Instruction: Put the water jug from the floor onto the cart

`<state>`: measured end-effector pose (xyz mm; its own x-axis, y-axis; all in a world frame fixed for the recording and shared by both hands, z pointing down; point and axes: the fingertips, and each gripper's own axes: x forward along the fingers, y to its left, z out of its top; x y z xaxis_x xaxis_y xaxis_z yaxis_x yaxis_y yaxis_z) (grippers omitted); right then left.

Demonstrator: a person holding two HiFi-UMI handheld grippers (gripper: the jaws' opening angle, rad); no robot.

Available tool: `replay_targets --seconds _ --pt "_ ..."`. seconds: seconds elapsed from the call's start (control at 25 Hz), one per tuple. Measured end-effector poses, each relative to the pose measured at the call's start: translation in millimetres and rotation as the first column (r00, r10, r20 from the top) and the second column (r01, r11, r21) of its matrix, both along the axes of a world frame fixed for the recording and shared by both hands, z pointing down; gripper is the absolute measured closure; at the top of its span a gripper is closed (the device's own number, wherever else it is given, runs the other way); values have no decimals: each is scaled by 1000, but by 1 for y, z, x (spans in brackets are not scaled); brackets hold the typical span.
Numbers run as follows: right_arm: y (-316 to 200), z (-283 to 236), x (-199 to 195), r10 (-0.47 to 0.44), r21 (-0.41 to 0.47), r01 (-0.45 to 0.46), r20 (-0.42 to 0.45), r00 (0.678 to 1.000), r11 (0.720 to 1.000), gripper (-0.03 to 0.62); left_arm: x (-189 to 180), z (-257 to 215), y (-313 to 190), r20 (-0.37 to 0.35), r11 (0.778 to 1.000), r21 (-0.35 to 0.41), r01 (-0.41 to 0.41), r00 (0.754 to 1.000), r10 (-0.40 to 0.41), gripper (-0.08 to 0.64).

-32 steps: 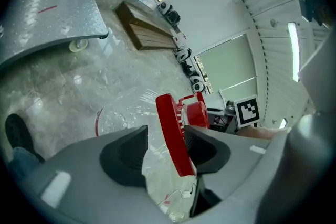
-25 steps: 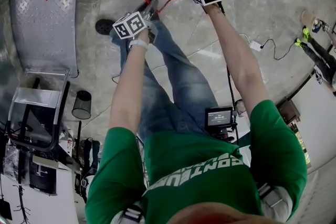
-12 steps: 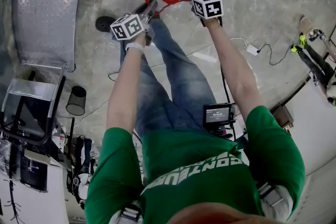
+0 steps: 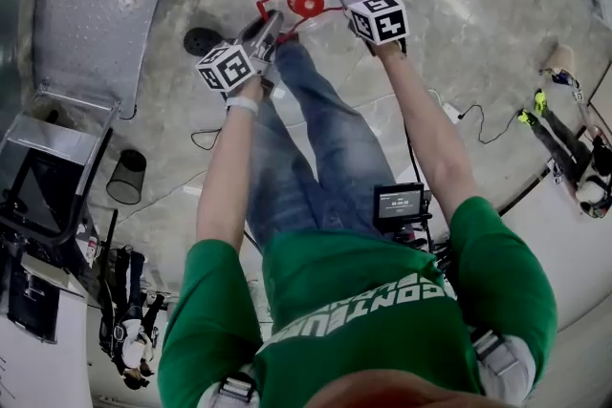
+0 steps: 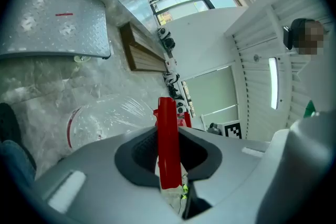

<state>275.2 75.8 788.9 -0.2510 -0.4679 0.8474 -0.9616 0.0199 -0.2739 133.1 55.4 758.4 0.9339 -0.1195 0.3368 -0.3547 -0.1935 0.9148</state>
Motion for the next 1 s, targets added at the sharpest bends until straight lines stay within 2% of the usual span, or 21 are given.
replay_targets --seconds 0.2,0.4,0.72,0.88,1.0 --pt "-38 -32 -23 -69 64 68 10 998 996 580 -23 -36 -28 -66 994 48 94 994 -91 480" --pt "-85 -65 -61 -139 123 136 19 990 983 578 -60 -67 -64 -123 974 77 211 972 -201 480" --pt "-148 -127 -105 -252 214 236 53 966 948 577 -101 -128 -110 -215 917 102 385 909 -358 480" --pt "-178 -149 -153 -310 241 283 81 947 928 577 -146 -156 -130 -242 890 111 443 880 -408 480" --pt "-196 -167 -188 -359 261 324 96 928 909 575 -179 -176 -141 -264 861 110 496 850 -456 480"
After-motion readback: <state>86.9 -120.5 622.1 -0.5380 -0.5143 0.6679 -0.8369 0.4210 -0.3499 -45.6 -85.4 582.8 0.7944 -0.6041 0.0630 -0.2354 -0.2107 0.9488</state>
